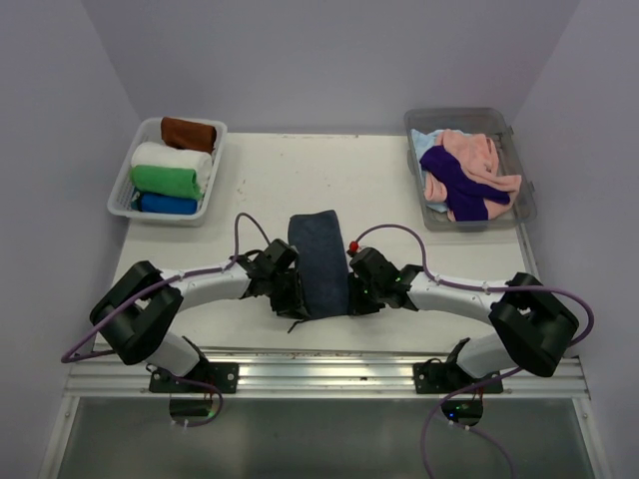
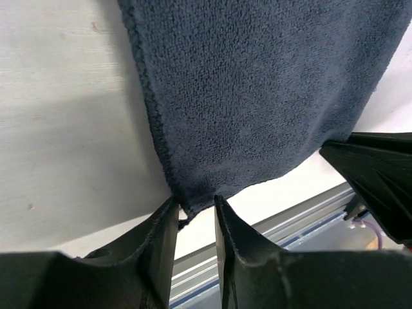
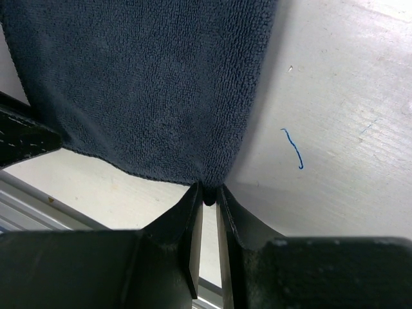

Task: Roll the towels
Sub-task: Fold the towel

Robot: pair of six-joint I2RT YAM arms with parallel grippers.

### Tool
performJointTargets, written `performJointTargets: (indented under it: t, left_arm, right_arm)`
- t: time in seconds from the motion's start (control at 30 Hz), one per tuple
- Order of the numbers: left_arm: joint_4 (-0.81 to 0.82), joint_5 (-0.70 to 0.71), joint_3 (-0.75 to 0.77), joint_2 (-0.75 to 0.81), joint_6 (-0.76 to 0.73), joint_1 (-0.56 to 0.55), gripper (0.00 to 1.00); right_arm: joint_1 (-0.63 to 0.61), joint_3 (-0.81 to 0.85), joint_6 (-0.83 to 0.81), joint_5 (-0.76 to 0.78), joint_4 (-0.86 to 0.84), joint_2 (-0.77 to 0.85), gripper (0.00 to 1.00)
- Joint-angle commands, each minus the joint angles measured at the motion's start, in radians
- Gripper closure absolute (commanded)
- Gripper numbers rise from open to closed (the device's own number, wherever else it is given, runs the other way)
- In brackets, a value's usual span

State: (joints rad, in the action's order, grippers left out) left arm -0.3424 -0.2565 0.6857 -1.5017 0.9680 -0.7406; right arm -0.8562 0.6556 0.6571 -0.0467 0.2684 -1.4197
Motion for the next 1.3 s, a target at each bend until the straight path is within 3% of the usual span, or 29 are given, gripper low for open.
performJointTargets:
  t: [0.0,0.07,0.13,0.23,0.27,0.33,0.43,0.63,0.7,1.27]
  left_arm:
    - [0.034,0.017,-0.052,-0.043,0.032,-0.003,0.67]
    - [0.052,0.013,-0.061,-0.049,0.041,-0.003,0.70]
    - [0.052,0.013,-0.060,-0.055,0.044,-0.003,0.81]
    - [0.033,0.034,-0.052,-0.045,0.047,-0.002,1.00]
    - [0.025,0.045,-0.048,-0.043,0.049,-0.002,1.00]
    - [0.000,0.057,-0.037,-0.035,0.048,-0.002,1.00]
    - [-0.021,0.077,-0.029,-0.025,0.048,-0.002,1.00]
    - [-0.070,0.117,0.001,0.017,0.038,-0.002,1.00]
    - [-0.073,0.119,0.014,0.031,0.032,-0.002,1.00]
    - [-0.132,0.080,0.087,0.055,-0.025,0.035,1.00]
  right_arm:
    - [0.003,0.012,-0.005,-0.025,-0.032,0.001,0.81]
    - [0.003,0.010,-0.005,-0.028,-0.034,0.001,0.81]
    - [0.003,0.009,-0.004,-0.018,-0.025,0.008,0.81]
    - [0.003,0.012,-0.001,-0.001,-0.003,0.024,0.66]
    - [0.003,0.010,0.001,0.010,0.000,0.030,0.58]
    - [0.003,0.007,0.009,0.019,0.008,0.044,0.56]
    - [0.002,0.004,0.018,0.031,0.009,0.053,0.61]
    - [0.003,-0.011,0.036,0.062,0.012,0.090,0.93]
    - [0.003,-0.011,0.039,0.070,0.012,0.110,0.99]
    - [0.003,0.096,0.019,0.119,0.064,0.099,1.00]
